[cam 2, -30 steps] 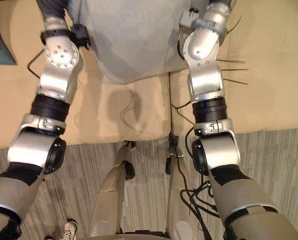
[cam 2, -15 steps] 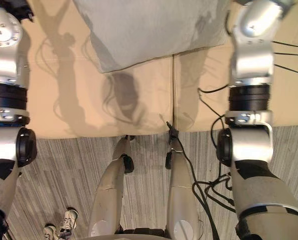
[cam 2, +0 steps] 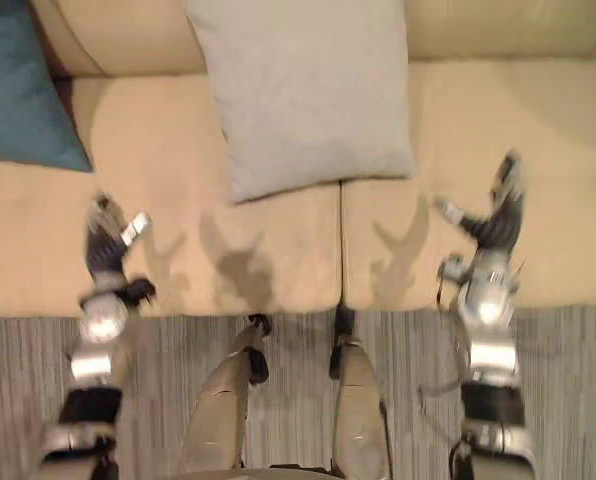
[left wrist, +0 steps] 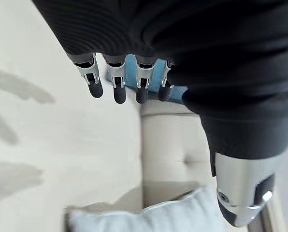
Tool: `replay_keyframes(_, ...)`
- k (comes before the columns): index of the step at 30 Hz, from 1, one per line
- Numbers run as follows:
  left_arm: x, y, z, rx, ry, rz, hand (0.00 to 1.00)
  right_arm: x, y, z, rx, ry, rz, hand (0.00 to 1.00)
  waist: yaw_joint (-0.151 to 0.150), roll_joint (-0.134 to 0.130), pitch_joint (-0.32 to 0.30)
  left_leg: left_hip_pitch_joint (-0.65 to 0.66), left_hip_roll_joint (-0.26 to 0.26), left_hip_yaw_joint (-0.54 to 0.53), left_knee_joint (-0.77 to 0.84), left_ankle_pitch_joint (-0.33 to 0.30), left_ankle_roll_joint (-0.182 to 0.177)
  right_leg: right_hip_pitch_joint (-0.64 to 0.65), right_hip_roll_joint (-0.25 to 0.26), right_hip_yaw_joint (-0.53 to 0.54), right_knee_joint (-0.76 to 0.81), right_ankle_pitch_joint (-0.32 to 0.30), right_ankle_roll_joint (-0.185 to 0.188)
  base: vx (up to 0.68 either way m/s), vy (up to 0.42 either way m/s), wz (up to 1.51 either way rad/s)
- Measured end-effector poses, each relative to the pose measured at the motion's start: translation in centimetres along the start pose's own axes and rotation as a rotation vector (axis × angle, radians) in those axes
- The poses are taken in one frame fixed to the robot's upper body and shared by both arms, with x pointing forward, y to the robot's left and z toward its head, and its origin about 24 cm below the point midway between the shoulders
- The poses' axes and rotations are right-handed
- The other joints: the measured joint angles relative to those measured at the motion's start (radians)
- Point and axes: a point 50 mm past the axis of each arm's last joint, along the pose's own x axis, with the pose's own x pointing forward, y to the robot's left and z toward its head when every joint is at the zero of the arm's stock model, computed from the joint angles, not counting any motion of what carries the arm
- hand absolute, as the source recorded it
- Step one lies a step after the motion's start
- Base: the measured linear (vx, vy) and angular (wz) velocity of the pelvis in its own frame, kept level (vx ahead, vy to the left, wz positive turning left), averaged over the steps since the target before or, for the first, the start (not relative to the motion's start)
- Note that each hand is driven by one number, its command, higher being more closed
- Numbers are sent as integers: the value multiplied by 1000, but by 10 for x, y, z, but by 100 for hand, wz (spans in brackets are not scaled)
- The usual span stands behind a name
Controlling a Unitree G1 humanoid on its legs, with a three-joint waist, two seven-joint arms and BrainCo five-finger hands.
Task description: Pick up cushions and gather them together orderly.
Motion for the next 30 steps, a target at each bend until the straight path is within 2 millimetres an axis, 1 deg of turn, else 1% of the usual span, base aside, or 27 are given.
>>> replay_keyframes(1, -25, 7, -31, 55, 127, -30, 0, -27, -2, -37, -25, 160, 16, 0, 5, -3, -45, 41, -7, -4, -23, -1, -1, 38, -2, -2, -15, -9, 5, 67, -16, 15)
replay_keyframes(2, -28, 8, -34, 61, 141, -31, 0, -29, -3, -41, -30, 176, 17, 0, 5, -4, -50, 45, -8, -4, -26, -1, -1, 42, -2, -2, -18, -9, 5, 116, -12, 5)
replay_keyframes(3, -47, 18, -59, 96, 258, -29, 0, -48, -5, -69, -54, 305, 30, 0, 9, -1, -82, 81, -10, -5, -44, 0, -1, 85, 1, -7, -48, -10, 6, 99, -11, 0)
replay_keyframes(4, -61, 26, -79, 140, 354, -29, 0, -64, -9, -90, -88, 411, 43, 0, 10, 0, -105, 115, -13, -8, -61, 1, -1, 123, 3, -15, -73, -8, 8, 123, -13, 1)
replay_keyframes(5, -67, 29, -86, 161, 394, -32, 0, -70, -12, -98, -108, 453, 52, 0, 10, 0, -113, 130, -15, -12, -68, 1, -2, 141, 4, -19, -84, -6, 11, 114, 6, 11)
replay_keyframes(6, -80, 37, -103, 207, 491, -42, 0, -88, -19, -118, -150, 559, 71, 0, 5, 0, -131, 165, -19, -22, -80, 1, -2, 190, 8, -29, -111, 0, 20, 134, -3, 16)
replay_keyframes(7, -90, 42, -114, 241, 558, -51, 0, -101, -23, -130, -183, 631, 91, 0, 1, -1, -138, 200, -21, -25, -96, 2, -3, 229, 12, -31, -133, 5, 23, 121, 6, 15)
replay_keyframes(8, -95, 44, -119, 254, 589, -56, 0, -106, -25, -135, -195, 660, 96, 0, 1, -2, -142, 215, -22, -24, -102, 2, -3, 241, 13, -31, -144, 8, 24, 59, 6, 4)
replay_keyframes(10, -114, 53, -136, 308, 708, -75, 0, -128, -32, -153, -244, 778, 124, 0, -1, -3, -158, 278, -33, -22, -126, 3, -1, 308, 13, -30, -186, 20, 31, 78, 49, -4)
replay_keyframes(13, -127, 60, -144, 359, 769, -84, 0, -144, -37, -163, -285, 853, 154, 0, -10, -6, -160, 345, -42, -18, -148, 6, 3, 370, 10, -25, -204, 23, 34, 75, 46, -6)
replay_keyframes(14, -129, 64, -145, 373, 778, -80, 0, -147, -38, -166, -296, 874, 159, 0, -9, -12, -166, 355, -45, -8, -155, 6, 3, 371, 11, -15, -202, 25, 36, 27, 33, -16)
replay_keyframes(16, -129, 67, -145, 388, 786, -78, 0, -147, -38, -167, -315, 883, 169, 0, -7, -20, -164, 360, -44, 7, -153, 6, 3, 366, 13, 5, -200, 35, 39, 4, 34, -29)
replay_keyframes(18, -124, 69, -143, 400, 774, -78, 0, -146, -36, -169, -317, 896, 171, 0, -7, -32, -158, 346, -42, 23, -129, 4, 5, 353, 13, 26, -200, 52, 44, -21, 34, -27)
replay_keyframes(19, -117, 69, -140, 409, 752, -80, 0, -144, -33, -168, -317, 890, 178, 0, -8, -41, -155, 308, -39, 27, -86, -10, 15, 334, 9, 31, -195, 64, 50, -38, 36, -15)
replay_keyframes(20, -111, 68, -137, 411, 732, -82, 0, -142, -31, -168, -316, 883, 182, 0, -10, -48, -153, 269, -37, 29, -32, -28, 34, 300, -5, 33, -165, 72, 56, -106, 36, -19)
replay_keyframes(21, -106, 64, -134, 401, 710, -82, 0, -141, -32, -167, -319, 878, 185, 0, -7, -40, -152, 230, -10, 33, 17, -57, 47, 279, 5, 39, -150, 79, 70, -131, 17, -16)
replay_keyframes(22, -101, 62, -131, 387, 682, -71, 0, -142, -27, -168, -310, 884, 193, 0, -3, -39, -140, 215, 5, 46, 60, -77, 70, 222, -19, 22, 107, -24, 20, -143, -3, -8)
replay_keyframes(23, -100, 61, -129, 385, 672, -70, 0, -144, -25, -168, -303, 890, 196, 0, -3, -42, -138, 212, 6, 38, 85, -87, 75, 206, -26, 21, 261, -64, 21, -109, -25, 13)
replay_keyframes(24, -100, 60, -129, 381, 667, -63, 0, -152, -25, -170, -306, 908, 204, 0, -4, -40, -137, 213, 8, 27, 111, -95, 76, 213, -27, 29, 424, -100, 32, -142, -43, 18)
replay_keyframes(25, -102, 61, -126, 376, 654, -49, 0, -154, -22, -170, -309, 910, 226, 0, 9, -55, -144, 213, 8, 26, 120, -94, 77, 233, -28, 33, 544, -119, 51, -148, -60, 11)
replay_keyframes(26, -103, 62, -126, 374, 653, -42, 0, -154, -20, -170, -310, 908, 234, 0, 17, -59, -146, 207, 8, 27, 124, -89, 75, 253, -27, 32, 567, -130, 69, -200, -91, 3)
replay_keyframes(27, -104, 64, -125, 368, 649, -26, 0, -153, -19, -170, -309, 904, 237, 0, 23, -64, -148, 192, 9, 28, 130, -72, 72, 290, -23, 32, 551, -142, 87, -292, -157, -1)
replay_keyframes(28, -107, 65, -125, 367, 650, -7, 0, -150, -19, -169, -308, 893, 228, 0, 42, -80, -158, 159, 9, 33, 131, -39, 65, 336, -15, 29, 420, -178, 86, -319, -175, -12)
replay_keyframes(29, -108, 62, -125, 354, 650, 0, 0, -145, -19, -168, -306, 882, 217, 0, 52, -75, -161, 137, 19, 34, 122, -18, 55, 350, 3, 24, 346, -221, 67, -355, -197, -38)
replay_keyframes(30, -111, 57, -127, 329, 653, 3, 0, -135, -19, -165, -302, 855, 200, 0, 68, -58, -165, 110, 42, 36, 88, 15, 33, 351, 35, 15, 250, -261, 34, -338, -177, -53)
